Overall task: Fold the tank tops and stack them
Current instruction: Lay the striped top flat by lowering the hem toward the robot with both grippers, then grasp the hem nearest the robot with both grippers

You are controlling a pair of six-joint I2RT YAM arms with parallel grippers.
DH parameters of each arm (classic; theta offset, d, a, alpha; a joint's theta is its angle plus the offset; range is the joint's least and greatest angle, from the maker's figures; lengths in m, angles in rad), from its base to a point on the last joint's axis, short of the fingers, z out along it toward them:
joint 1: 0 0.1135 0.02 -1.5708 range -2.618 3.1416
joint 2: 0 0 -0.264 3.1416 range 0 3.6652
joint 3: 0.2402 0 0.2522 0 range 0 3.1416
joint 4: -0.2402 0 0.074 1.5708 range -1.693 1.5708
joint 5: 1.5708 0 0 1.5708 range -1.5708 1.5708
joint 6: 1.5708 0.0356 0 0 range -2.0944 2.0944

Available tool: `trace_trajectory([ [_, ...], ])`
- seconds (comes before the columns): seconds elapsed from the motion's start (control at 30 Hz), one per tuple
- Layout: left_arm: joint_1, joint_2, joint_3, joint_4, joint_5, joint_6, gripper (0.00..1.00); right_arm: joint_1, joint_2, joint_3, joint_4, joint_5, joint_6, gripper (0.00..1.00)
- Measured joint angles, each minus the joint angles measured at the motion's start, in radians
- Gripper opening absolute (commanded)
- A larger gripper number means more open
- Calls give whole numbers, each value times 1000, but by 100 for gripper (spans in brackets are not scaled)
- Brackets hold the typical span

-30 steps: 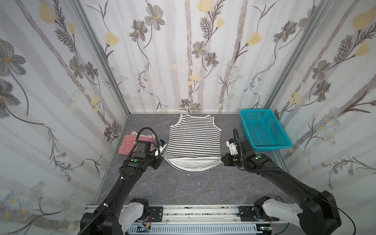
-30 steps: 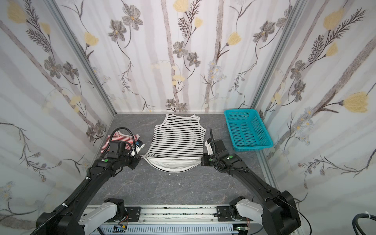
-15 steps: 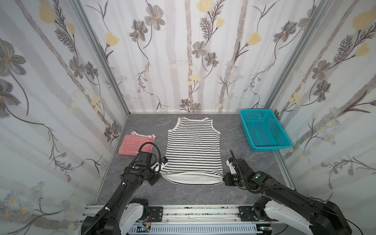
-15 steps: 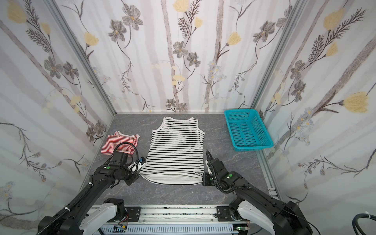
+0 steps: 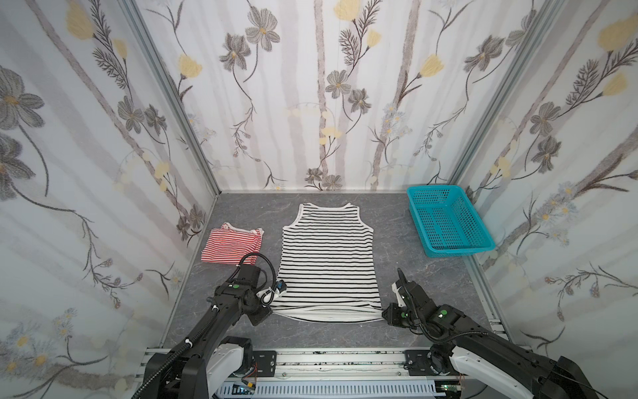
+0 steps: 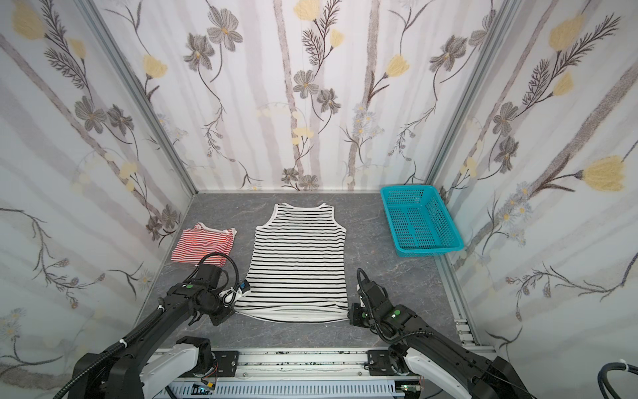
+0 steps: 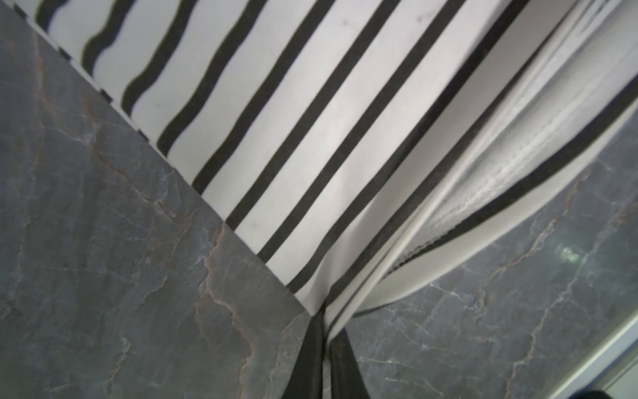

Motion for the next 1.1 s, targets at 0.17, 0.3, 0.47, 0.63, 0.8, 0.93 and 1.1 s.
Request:
trace_trajectory([
  [0.17, 0, -13, -4, -10, -32, 40, 27, 0, -46, -6, -8, 1, 9, 38],
  [0.3, 0, -58, 4, -18, -66, 76, 38, 0, -93, 6, -40, 2, 20, 39],
  [0.47, 0, -103, 65, -54, -72, 118, 50, 0, -104, 98, -77, 13, 27, 39],
  [0.63, 0, -38, 168, -76, -34, 136, 57, 0, -53, 190, -93, 13, 28, 39],
  [0.8, -40, 245, 371, -55, 44, 74, 58, 9, 68, 218, -9, -7, 47, 38],
  [0.93, -128, 461, 485, -28, 106, -5, 58, 72, 220, 229, 105, -44, 80, 39],
  [1.1, -250, 567, 527, -25, 163, -51, 59, 140, 357, 267, 199, -77, 93, 41],
])
